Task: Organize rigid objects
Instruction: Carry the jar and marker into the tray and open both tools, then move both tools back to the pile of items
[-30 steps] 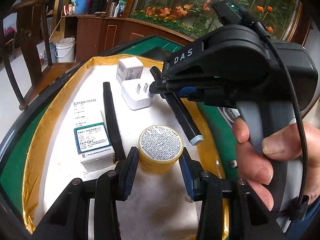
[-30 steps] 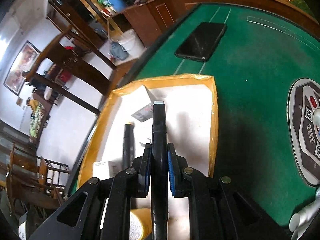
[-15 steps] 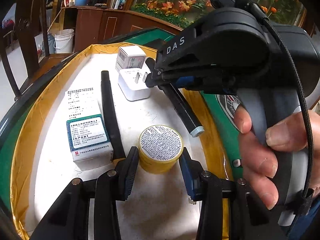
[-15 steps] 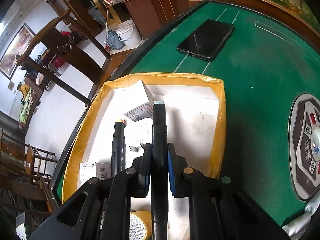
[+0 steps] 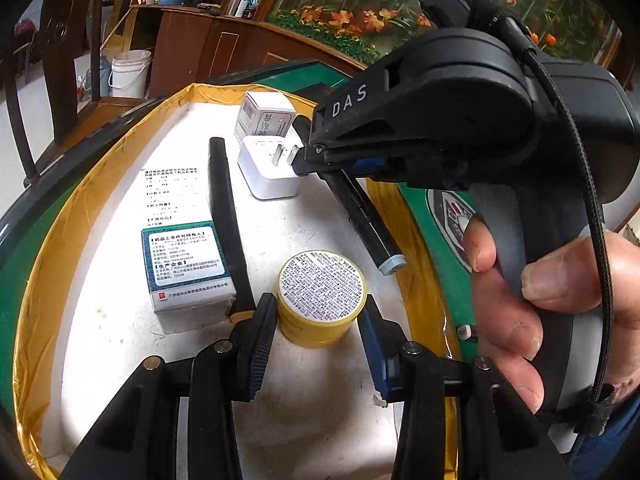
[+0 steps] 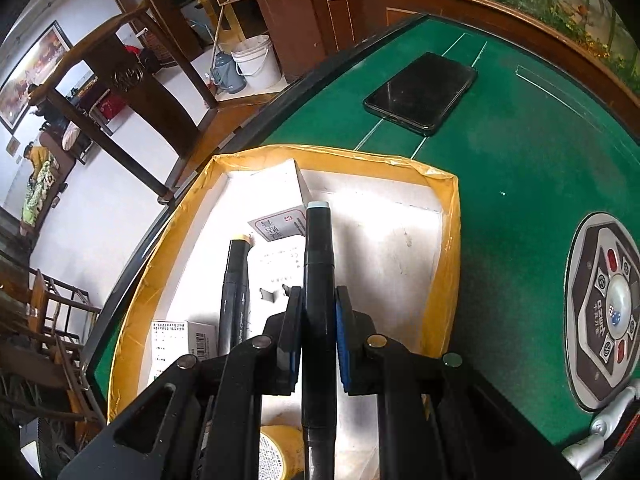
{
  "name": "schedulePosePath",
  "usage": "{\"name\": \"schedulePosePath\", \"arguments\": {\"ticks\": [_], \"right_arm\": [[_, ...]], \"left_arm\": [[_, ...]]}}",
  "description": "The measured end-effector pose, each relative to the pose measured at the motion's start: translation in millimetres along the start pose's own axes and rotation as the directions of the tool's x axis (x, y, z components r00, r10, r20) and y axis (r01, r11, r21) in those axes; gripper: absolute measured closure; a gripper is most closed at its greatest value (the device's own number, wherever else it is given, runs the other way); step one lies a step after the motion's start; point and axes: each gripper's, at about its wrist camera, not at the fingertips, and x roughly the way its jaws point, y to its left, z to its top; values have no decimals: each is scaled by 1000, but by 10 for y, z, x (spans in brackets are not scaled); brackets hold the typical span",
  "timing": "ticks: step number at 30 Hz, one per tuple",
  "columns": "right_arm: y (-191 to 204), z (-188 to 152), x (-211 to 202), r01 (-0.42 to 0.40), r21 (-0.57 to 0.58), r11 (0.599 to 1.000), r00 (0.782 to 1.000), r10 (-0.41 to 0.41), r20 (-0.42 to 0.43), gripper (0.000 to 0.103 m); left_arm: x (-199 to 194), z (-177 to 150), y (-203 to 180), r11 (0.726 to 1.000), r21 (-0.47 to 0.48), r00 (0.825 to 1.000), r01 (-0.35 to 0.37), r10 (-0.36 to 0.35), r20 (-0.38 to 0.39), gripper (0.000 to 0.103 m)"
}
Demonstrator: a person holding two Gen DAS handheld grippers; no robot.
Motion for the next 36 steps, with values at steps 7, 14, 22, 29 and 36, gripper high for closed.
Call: {"name": "schedulePosePath", "arguments": {"ticks": [7,14,22,29,36], "right_arm": [[-4,-2,-7,3,19,1000,1000,-3,-5,89],[11,-22,-46,0,3,1000,1000,0,11,87],[32,-17,-216,-37,-2,999,998,37,55,70],[74,-55,-447,-96,-4,995,989,96,111,64],[35,-202,-743,-187,-2,982,971,185,151,61]], "left_arm": [[-9,-3,31,1000,-14,1000,12,-12,5,59],[-21,-10,26,1000,-15,1000,11,-11,10,55],[-98,-27,92,999,-50,999,12,-9,44,37],[-164,-36,48,1000,-28,996,12,-9,85,25],[-222,-54,-36,1000,0,993,-2,2,117,22]]}}
